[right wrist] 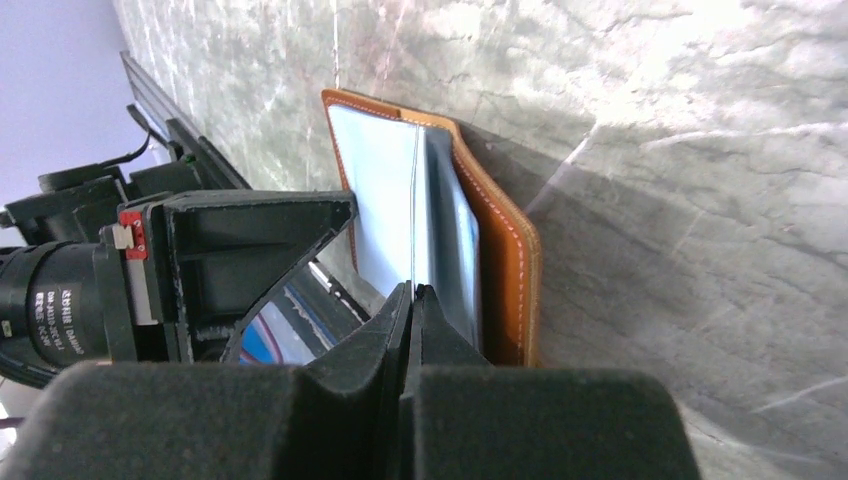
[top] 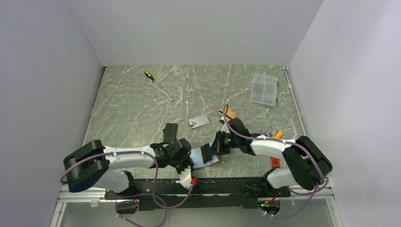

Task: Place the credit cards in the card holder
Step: Insert the credit card into the card holder.

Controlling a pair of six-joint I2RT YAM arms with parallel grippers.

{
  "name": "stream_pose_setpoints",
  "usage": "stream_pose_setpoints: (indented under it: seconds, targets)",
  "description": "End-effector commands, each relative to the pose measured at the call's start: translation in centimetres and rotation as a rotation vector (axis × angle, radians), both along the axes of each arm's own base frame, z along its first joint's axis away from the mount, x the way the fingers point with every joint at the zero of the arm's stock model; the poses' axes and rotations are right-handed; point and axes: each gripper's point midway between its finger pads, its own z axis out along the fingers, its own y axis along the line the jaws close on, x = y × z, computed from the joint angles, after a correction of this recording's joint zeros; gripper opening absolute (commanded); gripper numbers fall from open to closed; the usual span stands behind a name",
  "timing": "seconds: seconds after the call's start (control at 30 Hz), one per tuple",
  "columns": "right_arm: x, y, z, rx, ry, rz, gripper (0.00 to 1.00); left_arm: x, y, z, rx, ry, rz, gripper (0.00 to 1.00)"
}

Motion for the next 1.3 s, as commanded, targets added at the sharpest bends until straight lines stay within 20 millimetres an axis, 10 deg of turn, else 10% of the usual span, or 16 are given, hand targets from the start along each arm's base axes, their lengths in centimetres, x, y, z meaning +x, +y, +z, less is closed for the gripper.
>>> stream_pose_setpoints:
  seconds: [0.0, 1.27]
  targets:
    - [2.1, 0.1, 0.9, -0.012, -0.091, -0.046, 0.00, -2.4, 3.4, -2.9, 0.133, 0.088, -0.019, 0.00]
    - [-3.2, -1.8, -3.5, -0.183, 0.023, -0.051, 0.00, -2.5, 3.5, -2.8, 0.140, 0.088, -0.021, 0.00]
